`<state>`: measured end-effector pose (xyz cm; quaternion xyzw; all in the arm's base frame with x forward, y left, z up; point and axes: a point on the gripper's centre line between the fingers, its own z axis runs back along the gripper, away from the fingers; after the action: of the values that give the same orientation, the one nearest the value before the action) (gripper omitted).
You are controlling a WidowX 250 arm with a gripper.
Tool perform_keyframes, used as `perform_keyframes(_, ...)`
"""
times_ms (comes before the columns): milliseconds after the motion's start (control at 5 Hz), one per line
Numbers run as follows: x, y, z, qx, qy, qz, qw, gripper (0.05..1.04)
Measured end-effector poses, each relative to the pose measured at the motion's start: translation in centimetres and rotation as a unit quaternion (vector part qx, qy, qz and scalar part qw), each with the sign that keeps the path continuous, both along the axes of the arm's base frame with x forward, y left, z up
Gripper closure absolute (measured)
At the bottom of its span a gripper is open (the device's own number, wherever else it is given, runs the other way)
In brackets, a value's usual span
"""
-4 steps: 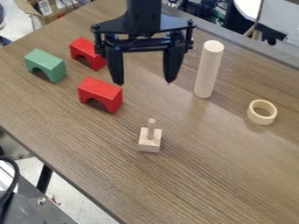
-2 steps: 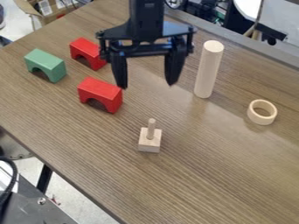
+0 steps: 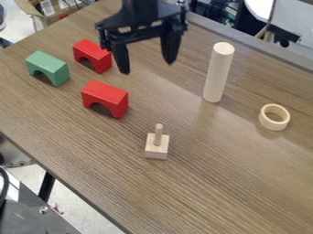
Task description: Put the red arch on top of the green arch
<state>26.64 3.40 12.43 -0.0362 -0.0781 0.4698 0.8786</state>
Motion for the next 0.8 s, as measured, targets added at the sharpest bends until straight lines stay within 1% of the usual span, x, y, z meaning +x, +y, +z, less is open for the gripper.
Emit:
perform_keyframes(200,1.3,1.5,-0.4,-0.003,-0.016,0.035,0.9992,0.084)
perform_keyframes(400,2.6,3.2,-1.3,0.003,-0.006,0.068,0.9976,0.084)
perform_keyframes(600,4.1,5.1,-2.2,0.018,0.006,0.097,0.9951,0.085)
perform_keyframes(800,4.8,6.6,-2.8,0.031,0.017,0.117,0.9925,0.085)
